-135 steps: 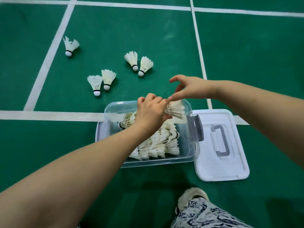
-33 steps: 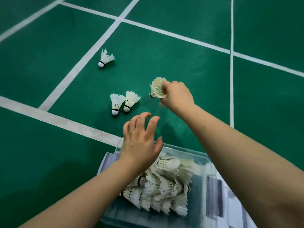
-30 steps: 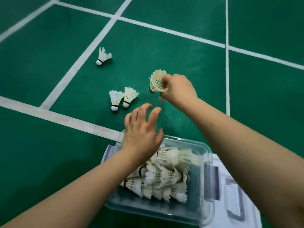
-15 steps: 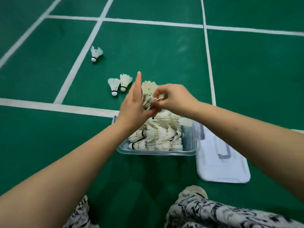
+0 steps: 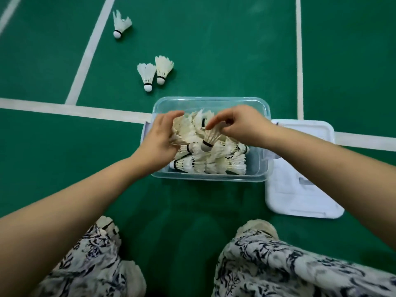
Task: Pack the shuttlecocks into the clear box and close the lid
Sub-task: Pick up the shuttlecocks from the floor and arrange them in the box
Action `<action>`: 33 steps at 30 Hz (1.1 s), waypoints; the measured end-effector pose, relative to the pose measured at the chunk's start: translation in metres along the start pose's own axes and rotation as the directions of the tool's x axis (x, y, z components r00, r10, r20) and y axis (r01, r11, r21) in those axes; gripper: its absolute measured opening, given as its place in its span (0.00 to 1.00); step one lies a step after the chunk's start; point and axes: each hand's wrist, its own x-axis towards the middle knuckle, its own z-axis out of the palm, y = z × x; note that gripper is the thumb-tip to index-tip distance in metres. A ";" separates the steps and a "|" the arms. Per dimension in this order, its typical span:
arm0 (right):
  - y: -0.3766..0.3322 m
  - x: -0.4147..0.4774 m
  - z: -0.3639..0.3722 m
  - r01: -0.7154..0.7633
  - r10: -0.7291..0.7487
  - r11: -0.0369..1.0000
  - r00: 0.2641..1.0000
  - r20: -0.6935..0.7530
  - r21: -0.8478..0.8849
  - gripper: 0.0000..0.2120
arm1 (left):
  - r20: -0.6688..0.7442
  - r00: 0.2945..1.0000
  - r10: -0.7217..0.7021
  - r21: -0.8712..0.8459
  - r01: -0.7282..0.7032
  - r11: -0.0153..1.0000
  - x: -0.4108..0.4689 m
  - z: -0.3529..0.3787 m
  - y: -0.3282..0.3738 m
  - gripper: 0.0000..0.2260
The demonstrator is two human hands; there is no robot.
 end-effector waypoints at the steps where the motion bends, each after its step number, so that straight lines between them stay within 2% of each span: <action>1: 0.003 0.000 -0.001 -0.006 0.006 1.000 1.000 -0.015 0.002 0.17 | 0.054 0.998 -0.031 0.022 0.030 0.999 -0.002 0.000 -0.003 0.31; 4: 0.007 -0.002 -0.004 -0.020 0.021 1.000 0.998 -0.061 0.011 0.17 | 0.292 0.956 -0.028 0.124 -0.009 0.992 -0.008 0.007 -0.002 0.31; 6: 0.009 -0.002 -0.002 -0.013 0.014 1.000 0.996 -0.093 0.009 0.16 | 0.400 0.915 -0.044 0.172 -0.027 0.985 -0.007 0.012 -0.001 0.33; 10: 0.014 -0.005 0.006 -0.035 0.037 0.999 0.992 -0.117 0.013 0.15 | 0.525 0.841 -0.129 0.274 -0.024 0.961 0.002 0.013 0.000 0.32; 15: 0.016 -0.007 0.010 -0.071 0.075 0.997 0.990 -0.117 0.039 0.14 | 0.732 0.643 -0.225 0.400 -0.138 0.906 0.022 0.006 0.009 0.30; 19: 0.017 -0.008 0.013 -0.060 0.064 0.997 0.989 -0.130 0.038 0.13 | 0.789 0.560 -0.252 0.390 -0.140 0.910 0.035 0.001 0.008 0.30; 21: 0.017 -0.008 0.013 -0.059 0.063 0.998 0.989 -0.132 0.030 0.13 | 0.778 0.584 -0.233 0.353 -0.100 0.930 0.037 0.001 0.007 0.27; 23: 0.017 -0.007 0.014 -0.057 0.061 0.998 0.989 -0.138 0.029 0.12 | 0.720 0.672 -0.175 0.338 -0.119 0.934 0.038 0.003 0.006 0.25; 25: 0.015 -0.007 0.015 -0.054 0.057 0.998 0.988 -0.142 0.028 0.12 | 0.680 0.721 -0.131 0.300 -0.111 0.947 0.035 0.007 0.007 0.27; 29: 0.015 -0.006 0.017 -0.047 0.048 0.999 0.990 -0.134 0.009 0.12 | 0.674 0.727 -0.132 0.229 -0.036 0.973 0.026 0.013 0.006 0.34; 33: 0.017 -0.007 0.020 -0.056 0.058 0.998 0.993 -0.106 0.024 0.11 | 0.680 0.717 -0.150 0.044 0.164 0.985 0.022 0.003 0.000 0.35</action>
